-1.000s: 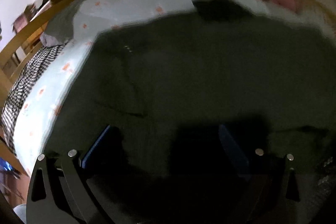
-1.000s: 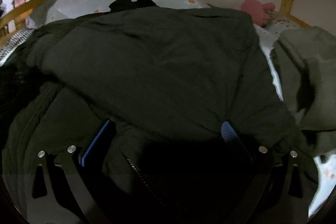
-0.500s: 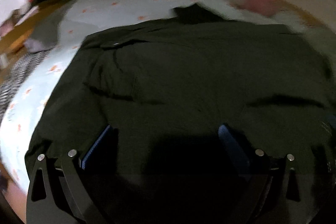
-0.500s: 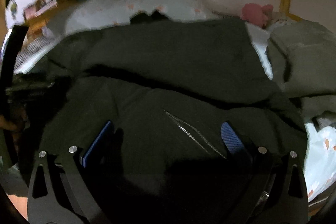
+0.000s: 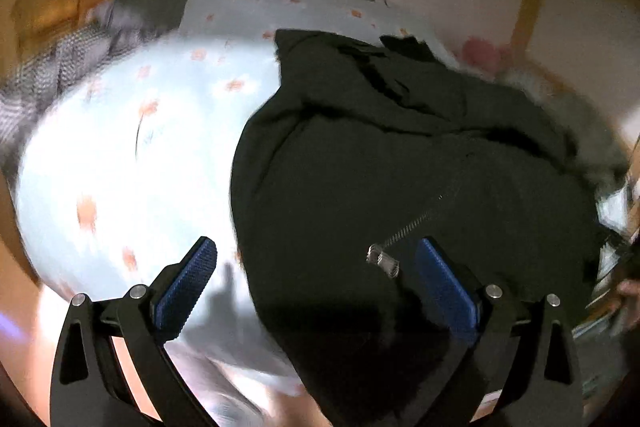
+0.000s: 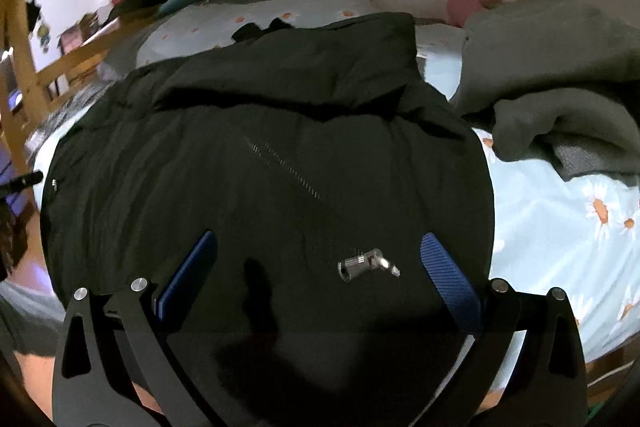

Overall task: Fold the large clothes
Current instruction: 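Grasp the jacket edge with both grippers and lift it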

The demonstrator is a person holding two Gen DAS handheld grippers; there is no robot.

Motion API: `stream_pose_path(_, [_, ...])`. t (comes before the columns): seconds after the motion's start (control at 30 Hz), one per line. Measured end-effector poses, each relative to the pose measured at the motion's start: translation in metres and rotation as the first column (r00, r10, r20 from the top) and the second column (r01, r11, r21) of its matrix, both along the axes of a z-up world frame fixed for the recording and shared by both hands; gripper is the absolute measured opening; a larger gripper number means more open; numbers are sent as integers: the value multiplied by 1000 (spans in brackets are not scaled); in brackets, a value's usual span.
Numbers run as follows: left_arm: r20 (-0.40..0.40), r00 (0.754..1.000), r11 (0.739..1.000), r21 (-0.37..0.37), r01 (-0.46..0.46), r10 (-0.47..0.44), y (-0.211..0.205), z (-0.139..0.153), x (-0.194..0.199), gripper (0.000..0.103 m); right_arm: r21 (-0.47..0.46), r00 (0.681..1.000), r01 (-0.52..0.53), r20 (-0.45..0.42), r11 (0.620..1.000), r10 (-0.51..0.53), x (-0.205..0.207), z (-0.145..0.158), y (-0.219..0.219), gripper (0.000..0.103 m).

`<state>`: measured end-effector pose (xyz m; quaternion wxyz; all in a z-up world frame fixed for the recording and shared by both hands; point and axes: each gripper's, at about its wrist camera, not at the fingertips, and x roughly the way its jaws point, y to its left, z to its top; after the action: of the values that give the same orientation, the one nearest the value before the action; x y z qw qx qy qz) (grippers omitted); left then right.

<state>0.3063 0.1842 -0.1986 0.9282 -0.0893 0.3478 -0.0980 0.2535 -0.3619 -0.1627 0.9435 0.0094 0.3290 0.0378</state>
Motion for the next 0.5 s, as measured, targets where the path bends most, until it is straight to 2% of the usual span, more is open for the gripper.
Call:
stream_pose_path(0.03, [-16, 1000, 999, -39, -24, 24, 8, -9, -5, 98, -9, 1000, -8, -1, 1000, 8, -3, -2, 0, 100])
stream_pose_path(0.13, [-79, 995, 997, -40, -60, 57, 13, -33, -12, 98, -1, 1000, -2, 21, 1000, 2, -11, -2, -3, 100])
stream_pose_path(0.17, [-93, 995, 997, -61, -54, 48, 13, -40, -15, 98, 6, 1000, 8, 26, 1000, -8, -13, -2, -7, 100])
stream_pose_path(0.23, [-144, 990, 990, -139, -21, 0, 9, -56, -17, 98, 24, 999, 26, 33, 999, -27, -19, -2, -16, 100])
stream_pose_path(0.4, [-225, 970, 969, -245, 34, -91, -6, -77, -16, 98, 67, 992, 112, 45, 991, -115, -38, 0, -48, 100])
stream_pose_path(0.43, [-268, 956, 956, -292, 37, -119, -11, -85, -13, 98, 97, 992, 118, 36, 988, -122, -41, -2, -58, 100])
stream_pose_path(0.5, [-296, 944, 933, -359, 32, -146, -16, -94, -12, 98, 165, 993, 119, -25, 979, -116, -42, -12, -75, 100])
